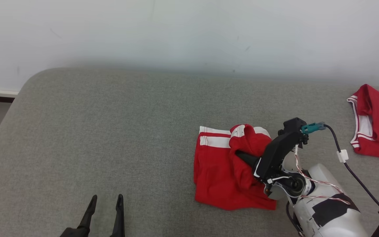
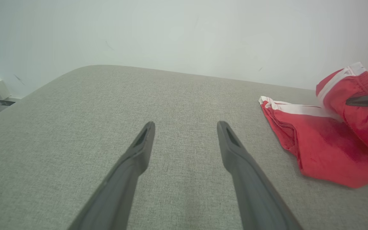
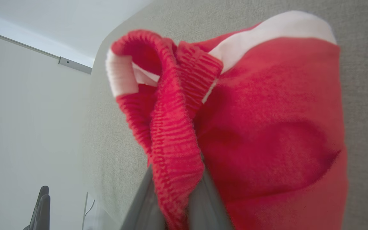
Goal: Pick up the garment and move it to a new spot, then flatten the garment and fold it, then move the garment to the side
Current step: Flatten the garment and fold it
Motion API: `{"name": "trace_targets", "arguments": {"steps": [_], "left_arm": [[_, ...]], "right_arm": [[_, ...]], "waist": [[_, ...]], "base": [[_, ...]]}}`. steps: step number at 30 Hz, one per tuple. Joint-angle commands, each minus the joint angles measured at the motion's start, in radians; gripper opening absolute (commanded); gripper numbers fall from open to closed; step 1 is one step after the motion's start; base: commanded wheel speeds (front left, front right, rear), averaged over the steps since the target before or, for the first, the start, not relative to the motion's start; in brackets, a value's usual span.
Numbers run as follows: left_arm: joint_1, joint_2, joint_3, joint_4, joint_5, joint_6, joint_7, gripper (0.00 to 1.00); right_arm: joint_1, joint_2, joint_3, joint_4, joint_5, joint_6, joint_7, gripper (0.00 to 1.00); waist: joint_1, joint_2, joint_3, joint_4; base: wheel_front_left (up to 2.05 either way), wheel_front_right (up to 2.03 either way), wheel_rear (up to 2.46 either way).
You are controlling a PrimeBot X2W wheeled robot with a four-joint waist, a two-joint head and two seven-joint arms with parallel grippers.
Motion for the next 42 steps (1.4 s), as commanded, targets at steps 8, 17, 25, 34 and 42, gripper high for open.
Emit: {"name": "trace_targets", "arguments": {"steps": [8, 17, 25, 34, 42], "left_arm": [[-0.019, -0.002, -0.019, 0.012, -0.018, 0.009, -0.002, 1.0], [-0.017, -0.001, -0.022, 0.023, -0.023, 0.009, -0.002, 1.0], [0.016, -0.001, 0.014, 0.017, -0.003, 0.011, -0.002, 1.0], [0.04, -0.002, 0.091, -0.012, 0.026, 0.002, -0.002, 1.0], [0.046, -0.001, 0.131, -0.044, 0.038, 0.0, -0.002, 1.0]], "right_arm": [[-0.058, 0.055, -0.039, 0.134, -0.139, -0.002, -0.087, 0.0], [-0.069, 0.064, -0.02, 0.173, -0.152, -0.002, -0.145, 1.0], [-0.035, 0.044, 0.017, 0.087, -0.127, -0.002, -0.182, 1.0], [0.06, -0.065, 0.029, -0.135, -0.138, -0.002, -0.403, 1.0], [0.166, -0.122, 0.051, -0.211, -0.229, -0.002, -0.65, 1.0]], "waist": [[0.0, 0.0, 0.017, 0.025], [0.0, 0.0, 0.004, 0.034], [0.0, 0.0, -0.028, 0.014], [0.0, 0.0, -0.044, -0.031], [0.0, 0.0, -0.043, -0.076]], "base": [[0.0, 0.0, 0.0], [0.0, 0.0, 0.0], [0.0, 0.0, 0.0], [0.0, 0.0, 0.0], [0.0, 0.0, 0.0]]}}
